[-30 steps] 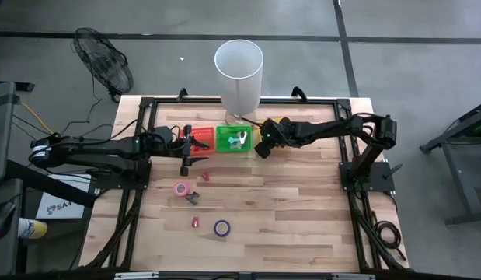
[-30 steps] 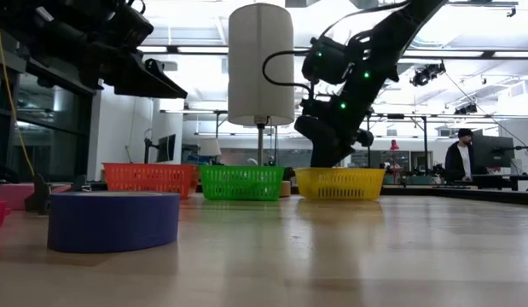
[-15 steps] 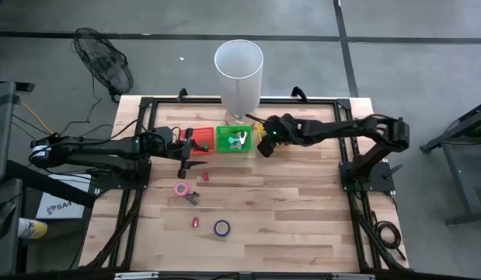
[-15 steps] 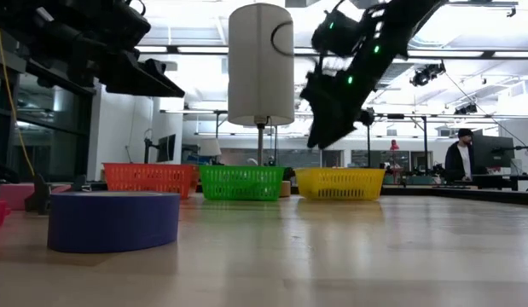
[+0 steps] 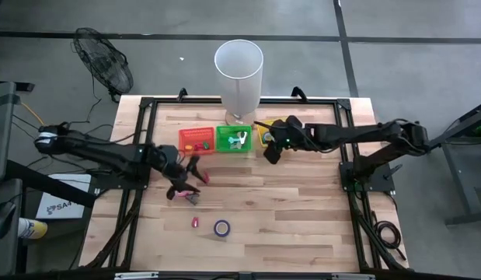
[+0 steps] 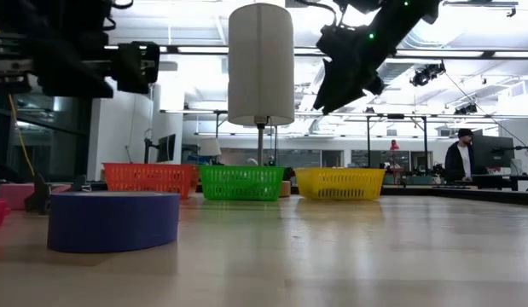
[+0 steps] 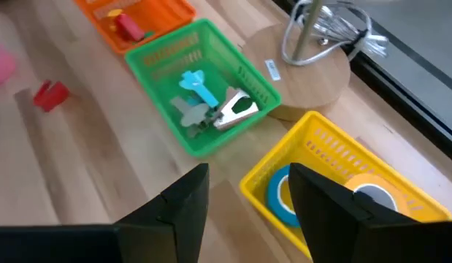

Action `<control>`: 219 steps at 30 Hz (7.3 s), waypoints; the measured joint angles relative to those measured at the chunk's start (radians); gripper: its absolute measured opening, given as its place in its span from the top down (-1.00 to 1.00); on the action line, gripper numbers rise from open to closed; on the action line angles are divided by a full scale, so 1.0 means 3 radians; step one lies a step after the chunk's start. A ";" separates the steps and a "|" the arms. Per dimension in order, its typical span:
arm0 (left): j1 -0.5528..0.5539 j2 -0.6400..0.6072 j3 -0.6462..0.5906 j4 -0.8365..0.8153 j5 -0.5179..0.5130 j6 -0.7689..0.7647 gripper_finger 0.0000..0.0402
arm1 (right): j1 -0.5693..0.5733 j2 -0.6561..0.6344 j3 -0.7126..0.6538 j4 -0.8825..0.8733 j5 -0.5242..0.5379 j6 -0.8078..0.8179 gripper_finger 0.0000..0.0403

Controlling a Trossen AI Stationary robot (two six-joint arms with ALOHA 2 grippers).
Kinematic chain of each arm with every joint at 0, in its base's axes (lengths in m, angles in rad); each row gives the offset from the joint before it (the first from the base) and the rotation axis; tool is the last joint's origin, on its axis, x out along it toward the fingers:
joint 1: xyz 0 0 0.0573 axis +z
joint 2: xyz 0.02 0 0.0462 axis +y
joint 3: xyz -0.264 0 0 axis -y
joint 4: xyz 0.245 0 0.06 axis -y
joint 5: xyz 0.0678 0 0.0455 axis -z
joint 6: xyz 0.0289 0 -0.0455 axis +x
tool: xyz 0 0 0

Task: Pick and place Stapler, Stapler remover, tape
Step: Put the blue tape into the yellow bin

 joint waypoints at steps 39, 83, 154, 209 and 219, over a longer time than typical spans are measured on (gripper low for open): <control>-0.1635 0.2570 0.2031 -0.1242 -0.1026 0.0820 0.08 | 0.0435 0.0010 0.0000 -0.0159 -0.0013 0.0161 0.10; -0.1459 0.3120 0.2359 -0.1192 -0.1092 0.1191 0.80 | 0.0445 0.0011 0.0000 -0.0170 -0.0153 0.0211 0.10; 0.0201 0.1089 -0.0723 0.3759 0.0226 -0.0308 0.83 | 0.1159 0.1497 -0.0001 0.3849 0.0631 -0.2037 0.10; 0.0200 0.1090 -0.0720 0.3388 -0.0479 -0.0379 0.12 | 0.0930 0.2037 0.0630 0.3669 0.1127 -0.2128 0.83; 0.0197 0.1088 -0.0721 0.3302 -0.0777 -0.0386 -0.21 | 0.0865 0.1607 0.0627 0.1917 0.1852 -0.1063 0.83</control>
